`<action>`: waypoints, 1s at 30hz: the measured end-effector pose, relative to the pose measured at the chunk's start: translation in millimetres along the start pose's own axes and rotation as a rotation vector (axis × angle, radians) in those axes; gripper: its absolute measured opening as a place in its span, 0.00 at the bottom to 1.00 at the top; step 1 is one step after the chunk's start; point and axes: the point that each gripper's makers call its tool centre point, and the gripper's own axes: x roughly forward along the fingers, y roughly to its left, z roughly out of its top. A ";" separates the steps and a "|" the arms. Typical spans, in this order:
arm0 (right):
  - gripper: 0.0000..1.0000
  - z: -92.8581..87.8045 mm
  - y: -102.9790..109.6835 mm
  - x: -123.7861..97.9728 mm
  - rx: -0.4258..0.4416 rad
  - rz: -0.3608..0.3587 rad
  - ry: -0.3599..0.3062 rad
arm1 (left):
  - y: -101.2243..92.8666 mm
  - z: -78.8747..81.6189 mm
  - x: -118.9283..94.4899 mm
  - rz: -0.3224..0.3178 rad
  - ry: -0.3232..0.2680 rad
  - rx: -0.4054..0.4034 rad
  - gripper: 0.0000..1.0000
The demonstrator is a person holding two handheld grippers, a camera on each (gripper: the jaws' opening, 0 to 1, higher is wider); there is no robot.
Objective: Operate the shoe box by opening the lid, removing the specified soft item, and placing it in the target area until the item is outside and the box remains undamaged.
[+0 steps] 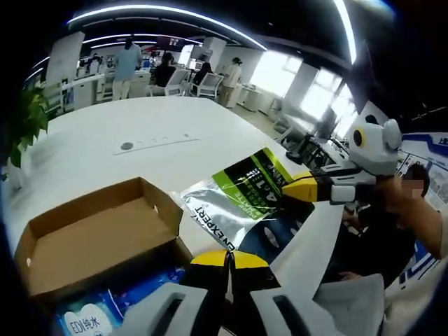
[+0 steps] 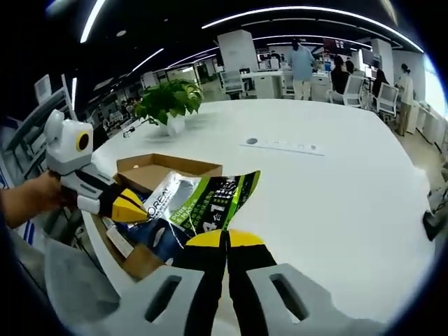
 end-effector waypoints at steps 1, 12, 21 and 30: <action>0.00 -0.7 -2.0 0.4 0.003 -0.002 0.000 | 0.2 0.0 2.3 -0.002 0.003 0.002 0.00; 0.00 -12.0 -19.3 7.8 0.013 -0.026 0.025 | -1.2 -3.3 24.2 -0.017 0.049 0.029 0.00; 0.00 -24.0 -34.4 22.7 0.021 -0.035 0.065 | 4.9 -6.6 43.2 -0.024 0.095 0.030 0.00; 0.00 -38.9 -43.5 41.2 0.024 -0.031 0.109 | 14.4 -15.7 60.2 -0.006 0.173 0.082 0.00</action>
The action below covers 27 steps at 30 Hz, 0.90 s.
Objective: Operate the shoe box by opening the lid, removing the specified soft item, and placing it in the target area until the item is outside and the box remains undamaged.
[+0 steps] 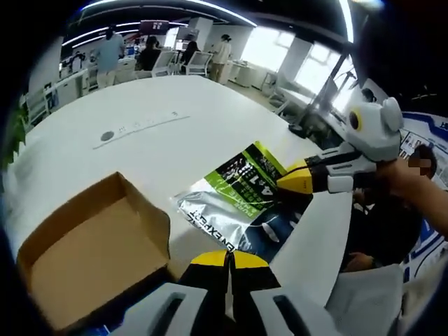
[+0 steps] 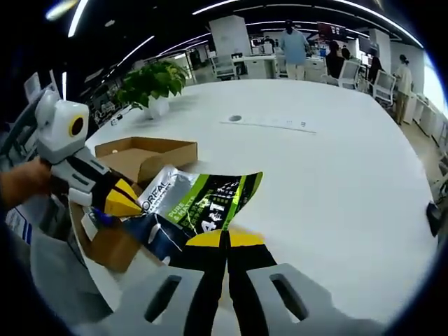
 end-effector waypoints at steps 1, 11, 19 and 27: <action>0.00 -1.5 -1.4 2.9 -0.002 0.000 0.005 | 0.9 -0.5 1.7 0.004 0.008 0.010 0.00; 0.00 -9.9 -11.9 22.8 -0.004 -0.002 0.047 | 6.7 -9.7 24.6 0.056 0.143 0.152 0.00; 0.00 -16.3 -22.2 33.2 -0.004 -0.013 0.071 | 12.6 -6.7 35.6 0.081 0.182 0.202 0.00; 0.00 -22.5 -29.4 44.8 -0.022 -0.037 0.094 | 15.8 -5.4 47.4 0.106 0.259 0.317 0.00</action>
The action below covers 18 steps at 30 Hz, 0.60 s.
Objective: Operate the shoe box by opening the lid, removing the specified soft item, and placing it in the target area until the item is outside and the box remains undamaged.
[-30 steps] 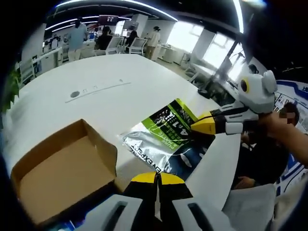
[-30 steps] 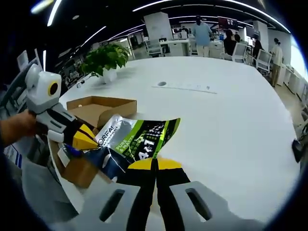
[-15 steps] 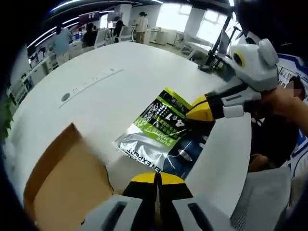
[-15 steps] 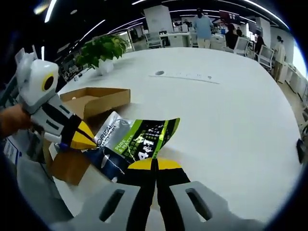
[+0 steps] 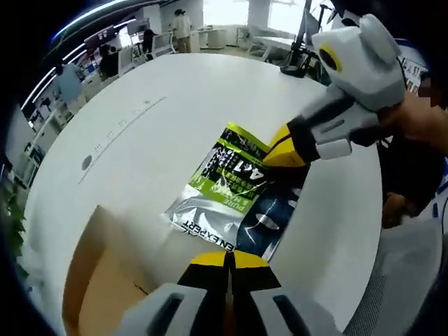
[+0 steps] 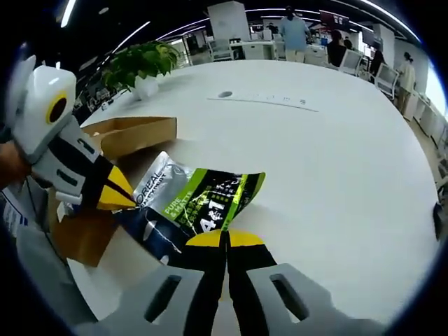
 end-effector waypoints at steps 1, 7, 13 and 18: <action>0.00 -0.8 -1.2 0.3 0.003 -0.002 0.002 | 0.1 -0.4 1.7 -0.004 0.005 -0.002 0.00; 0.00 -8.7 -5.7 8.5 0.022 -0.001 0.018 | 0.6 -0.9 6.5 -0.004 0.023 0.012 0.00; 0.00 -12.2 -6.7 15.1 0.016 -0.005 0.031 | -0.4 -3.2 9.2 0.018 0.053 0.084 0.00; 0.00 -15.8 -7.8 17.9 -0.019 -0.021 0.039 | -1.8 -7.4 19.0 0.028 0.089 0.137 0.00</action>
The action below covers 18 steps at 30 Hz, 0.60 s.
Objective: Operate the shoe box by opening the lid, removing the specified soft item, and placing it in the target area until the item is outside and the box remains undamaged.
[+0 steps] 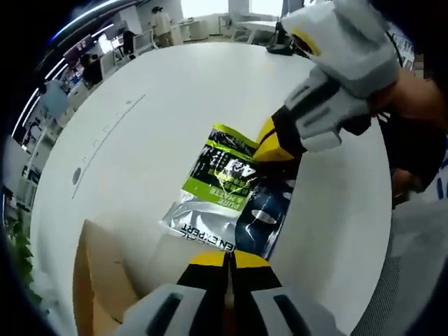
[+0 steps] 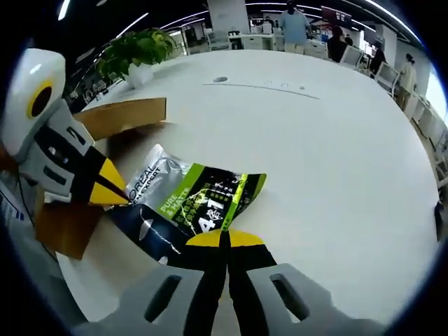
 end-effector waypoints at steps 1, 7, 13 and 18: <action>0.00 -0.3 -0.3 -0.1 0.010 0.000 0.001 | 0.5 -0.4 1.1 0.004 0.003 0.008 0.00; 0.00 -0.5 -3.6 0.7 0.050 0.002 -0.006 | 3.4 -1.0 5.5 0.024 0.022 0.058 0.00; 0.03 0.1 -6.9 1.3 -0.018 -0.012 -0.027 | 5.7 -2.1 6.7 0.058 0.023 0.101 0.03; 0.08 0.7 -10.1 -0.7 -0.072 -0.039 -0.025 | 3.6 -5.8 3.2 0.076 0.034 0.130 0.08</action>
